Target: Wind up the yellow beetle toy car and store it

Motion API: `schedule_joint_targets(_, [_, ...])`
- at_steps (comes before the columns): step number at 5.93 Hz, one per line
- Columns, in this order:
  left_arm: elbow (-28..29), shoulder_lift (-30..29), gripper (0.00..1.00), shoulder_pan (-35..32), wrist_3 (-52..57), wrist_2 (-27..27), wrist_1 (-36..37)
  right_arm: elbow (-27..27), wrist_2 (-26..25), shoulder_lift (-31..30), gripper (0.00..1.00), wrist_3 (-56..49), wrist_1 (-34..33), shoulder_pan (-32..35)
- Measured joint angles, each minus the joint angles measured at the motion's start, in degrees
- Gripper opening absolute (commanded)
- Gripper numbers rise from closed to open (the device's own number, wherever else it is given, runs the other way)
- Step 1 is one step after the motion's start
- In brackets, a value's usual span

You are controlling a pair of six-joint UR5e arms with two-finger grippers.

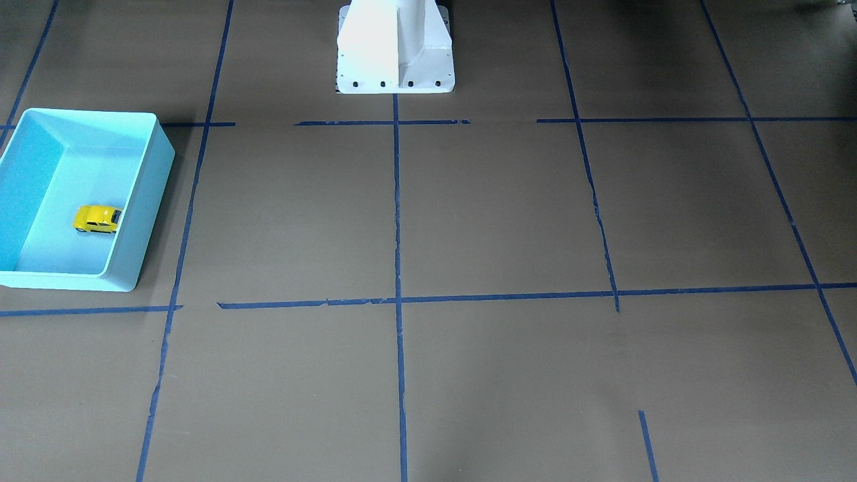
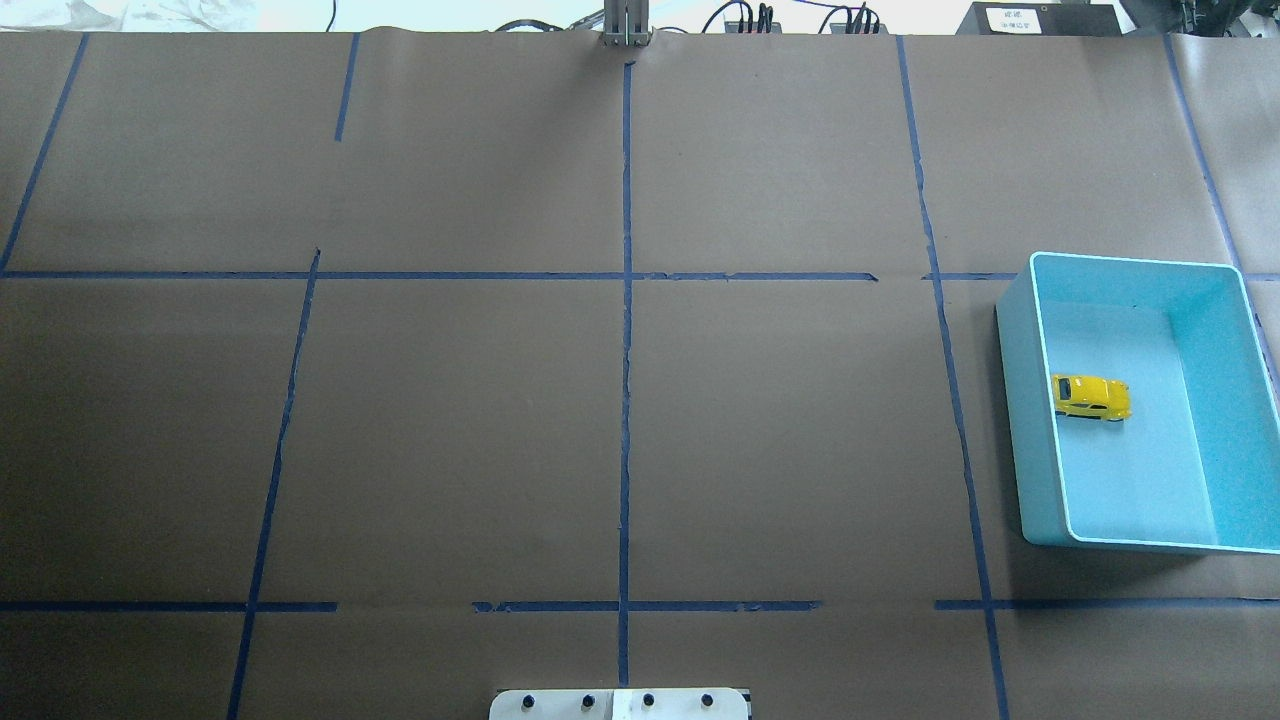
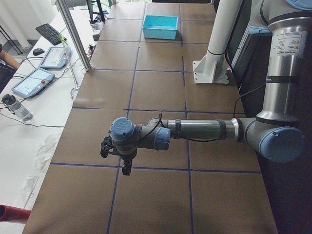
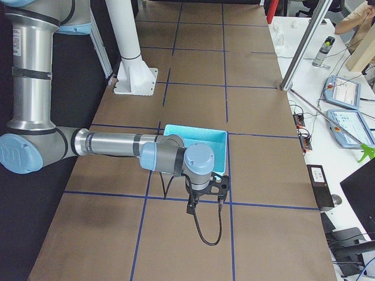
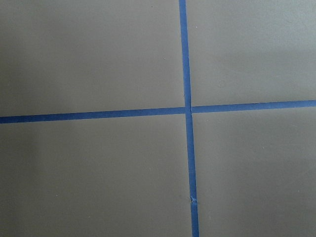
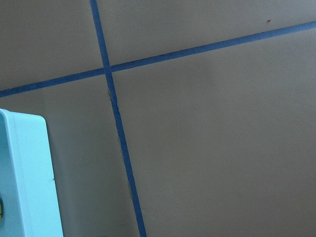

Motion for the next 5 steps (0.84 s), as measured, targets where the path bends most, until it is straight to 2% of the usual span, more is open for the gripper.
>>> schedule_joint_targets(5, [0.0,-0.07,1.0,0.0,0.0,0.0,0.02,0.13,-0.02,-0.67,1.0,-0.01,0.1,0.0])
